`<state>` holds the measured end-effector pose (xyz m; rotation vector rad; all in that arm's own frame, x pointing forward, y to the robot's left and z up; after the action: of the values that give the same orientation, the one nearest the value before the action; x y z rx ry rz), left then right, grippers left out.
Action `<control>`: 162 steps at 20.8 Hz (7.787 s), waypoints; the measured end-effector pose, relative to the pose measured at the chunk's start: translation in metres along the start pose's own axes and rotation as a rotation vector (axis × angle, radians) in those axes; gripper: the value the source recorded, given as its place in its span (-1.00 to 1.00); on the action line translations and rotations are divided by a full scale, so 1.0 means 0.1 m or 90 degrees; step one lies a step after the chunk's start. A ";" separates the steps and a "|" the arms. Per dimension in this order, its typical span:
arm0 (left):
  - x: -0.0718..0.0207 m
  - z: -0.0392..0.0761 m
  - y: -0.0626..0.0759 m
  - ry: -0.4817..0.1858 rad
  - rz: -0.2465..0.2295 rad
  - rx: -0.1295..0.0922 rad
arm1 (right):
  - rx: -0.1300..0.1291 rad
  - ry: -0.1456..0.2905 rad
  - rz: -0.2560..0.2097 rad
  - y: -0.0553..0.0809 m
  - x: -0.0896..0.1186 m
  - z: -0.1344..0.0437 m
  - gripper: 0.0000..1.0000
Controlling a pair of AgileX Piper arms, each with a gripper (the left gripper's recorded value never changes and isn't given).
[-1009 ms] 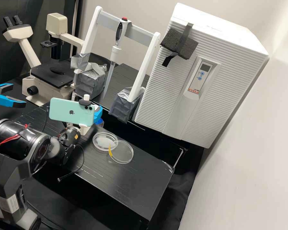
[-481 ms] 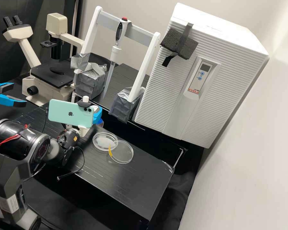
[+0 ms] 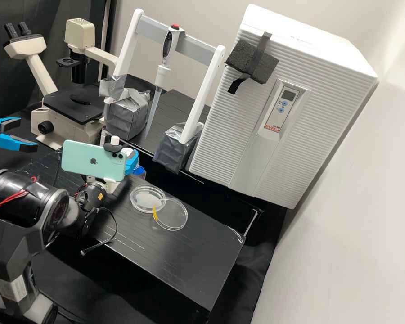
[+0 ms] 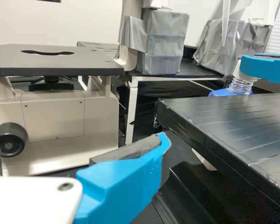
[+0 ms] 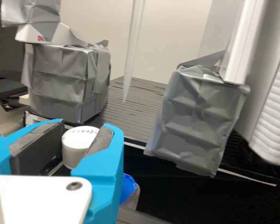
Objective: Close the bottle
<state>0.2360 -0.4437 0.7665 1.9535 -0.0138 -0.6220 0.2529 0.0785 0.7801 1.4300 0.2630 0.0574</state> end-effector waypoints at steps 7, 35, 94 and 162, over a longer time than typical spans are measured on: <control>0.000 0.00 0.00 0.000 0.000 0.000 | 0.000 0.001 0.000 0.00 0.00 -0.01 -1.00; 0.041 0.03 0.02 -0.013 0.003 0.006 | -0.001 -0.017 0.017 0.08 0.02 0.06 -1.00; 0.075 0.05 0.04 -0.022 0.007 0.012 | -0.001 -0.016 0.011 0.04 0.03 0.06 -1.00; 0.148 0.06 0.04 -0.026 0.009 0.006 | -0.036 -0.011 -0.009 0.14 0.00 0.07 -1.00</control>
<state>0.2471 -0.4550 0.7616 1.9479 -0.0559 -0.6526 0.2560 0.0735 0.7944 1.3722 0.2559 0.0401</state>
